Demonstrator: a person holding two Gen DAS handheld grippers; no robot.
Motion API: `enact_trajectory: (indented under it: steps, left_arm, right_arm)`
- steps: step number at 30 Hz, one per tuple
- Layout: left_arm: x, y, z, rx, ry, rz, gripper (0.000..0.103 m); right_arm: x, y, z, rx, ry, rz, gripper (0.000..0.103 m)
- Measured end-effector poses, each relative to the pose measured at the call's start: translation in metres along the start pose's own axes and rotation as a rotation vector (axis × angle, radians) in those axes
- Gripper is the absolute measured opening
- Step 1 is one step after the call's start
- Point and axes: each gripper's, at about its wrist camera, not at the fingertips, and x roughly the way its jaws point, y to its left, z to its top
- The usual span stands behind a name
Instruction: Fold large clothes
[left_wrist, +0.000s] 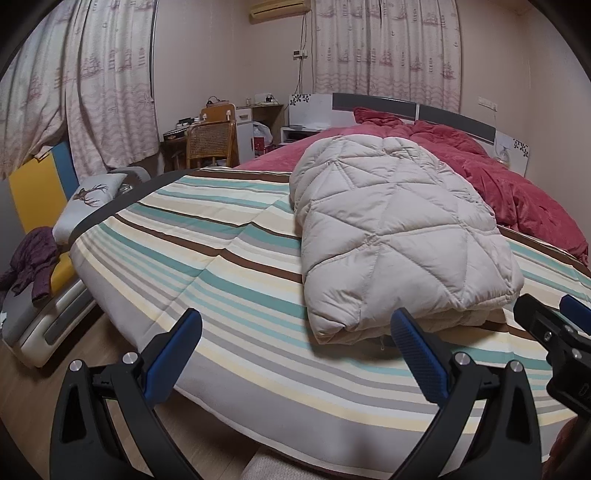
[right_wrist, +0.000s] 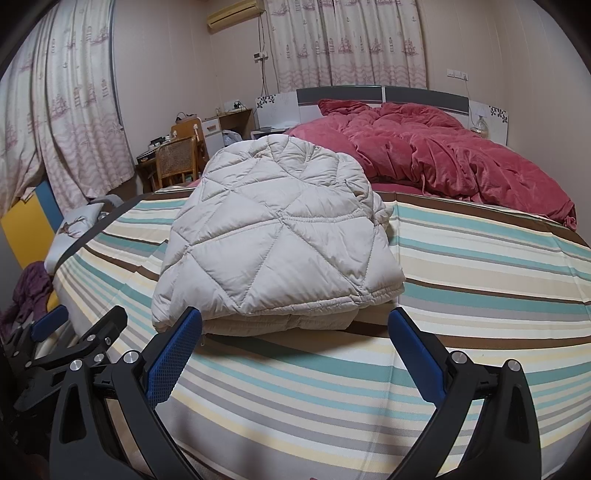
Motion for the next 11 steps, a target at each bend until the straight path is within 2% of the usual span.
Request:
enact_trajectory:
  steps: [7,11]
  left_arm:
    - [0.009,-0.001,0.004,0.005,0.044,-0.04,0.101]
    - [0.015,0.002,0.008,0.007,0.032,-0.011,0.101]
  right_arm:
    - [0.007,-0.004,0.0,0.009,0.017,-0.004,0.1]
    - [0.014,-0.01,0.001,0.016,0.026,-0.016,0.1]
